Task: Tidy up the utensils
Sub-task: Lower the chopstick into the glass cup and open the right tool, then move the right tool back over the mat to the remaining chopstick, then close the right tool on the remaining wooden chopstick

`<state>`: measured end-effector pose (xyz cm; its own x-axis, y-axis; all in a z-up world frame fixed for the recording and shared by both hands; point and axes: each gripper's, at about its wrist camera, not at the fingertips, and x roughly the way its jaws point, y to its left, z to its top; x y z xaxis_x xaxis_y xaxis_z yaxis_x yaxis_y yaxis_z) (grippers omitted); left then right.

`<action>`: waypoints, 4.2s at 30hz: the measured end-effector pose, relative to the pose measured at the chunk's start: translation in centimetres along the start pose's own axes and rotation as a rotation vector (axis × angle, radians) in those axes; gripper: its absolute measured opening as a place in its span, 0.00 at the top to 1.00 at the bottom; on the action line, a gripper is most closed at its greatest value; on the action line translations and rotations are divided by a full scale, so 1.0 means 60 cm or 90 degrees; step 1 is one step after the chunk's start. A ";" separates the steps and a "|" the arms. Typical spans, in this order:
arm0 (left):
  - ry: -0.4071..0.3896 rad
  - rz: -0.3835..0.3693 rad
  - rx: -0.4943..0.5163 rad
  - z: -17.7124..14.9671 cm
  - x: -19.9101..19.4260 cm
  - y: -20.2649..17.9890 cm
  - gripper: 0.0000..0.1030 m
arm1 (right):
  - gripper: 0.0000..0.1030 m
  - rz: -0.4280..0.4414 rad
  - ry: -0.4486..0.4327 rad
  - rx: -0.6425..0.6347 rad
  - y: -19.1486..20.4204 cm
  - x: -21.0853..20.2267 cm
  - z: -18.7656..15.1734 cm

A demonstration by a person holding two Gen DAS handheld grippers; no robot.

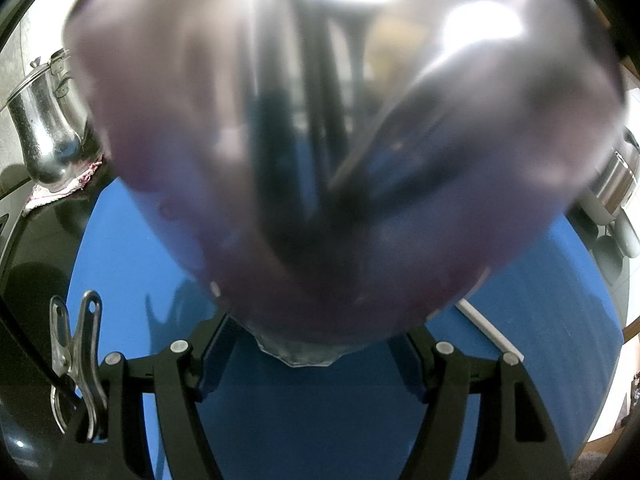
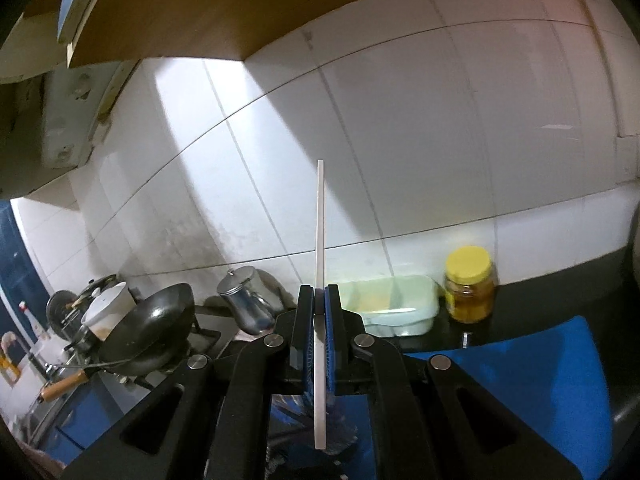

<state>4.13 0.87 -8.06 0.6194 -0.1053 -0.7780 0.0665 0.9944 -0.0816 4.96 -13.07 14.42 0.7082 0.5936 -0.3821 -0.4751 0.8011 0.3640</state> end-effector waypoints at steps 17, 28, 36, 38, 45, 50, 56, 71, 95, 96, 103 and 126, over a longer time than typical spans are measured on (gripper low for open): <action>0.000 0.000 0.000 -0.001 0.000 0.001 0.29 | 0.94 0.010 0.056 -0.047 0.048 0.114 -0.019; 0.000 0.000 0.000 -0.001 0.000 0.001 0.29 | 0.93 0.007 0.095 -0.062 0.048 0.151 -0.045; 0.000 0.000 0.000 0.000 0.000 -0.001 0.29 | 0.78 0.025 0.119 -0.039 0.040 0.152 -0.050; 0.000 0.000 0.000 -0.001 0.000 0.001 0.29 | 0.77 0.029 0.118 -0.037 0.040 0.146 -0.049; 0.000 0.000 0.000 -0.004 0.006 0.009 0.29 | 0.77 0.026 0.103 -0.022 0.031 0.120 -0.046; 0.000 0.000 0.000 -0.004 0.006 0.009 0.29 | 0.77 0.000 0.079 -0.003 0.013 0.089 -0.042; 0.000 0.000 0.000 -0.004 0.006 0.009 0.29 | 0.73 -0.043 0.058 0.020 -0.020 0.058 -0.047; 0.000 0.001 0.000 -0.004 0.006 0.009 0.29 | 0.74 -0.099 0.171 0.065 -0.105 0.086 -0.133; 0.000 0.001 0.000 -0.004 0.006 0.008 0.29 | 0.79 -0.133 0.435 -0.024 -0.112 0.211 -0.270; 0.000 0.002 0.000 -0.005 0.006 0.009 0.29 | 0.79 -0.137 0.437 -0.029 -0.111 0.213 -0.273; 0.000 0.002 0.000 -0.005 0.006 0.011 0.29 | 0.80 -0.147 0.431 -0.046 -0.114 0.218 -0.275; 0.000 0.002 0.000 -0.005 0.006 0.010 0.29 | 0.93 -0.228 0.514 -0.039 -0.202 0.188 -0.251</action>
<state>4.17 1.45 -8.59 0.6198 -0.1029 -0.7780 0.0651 0.9947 -0.0797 10.82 -14.95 -7.08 0.2463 0.1603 -0.9559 -0.3389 0.9382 0.0700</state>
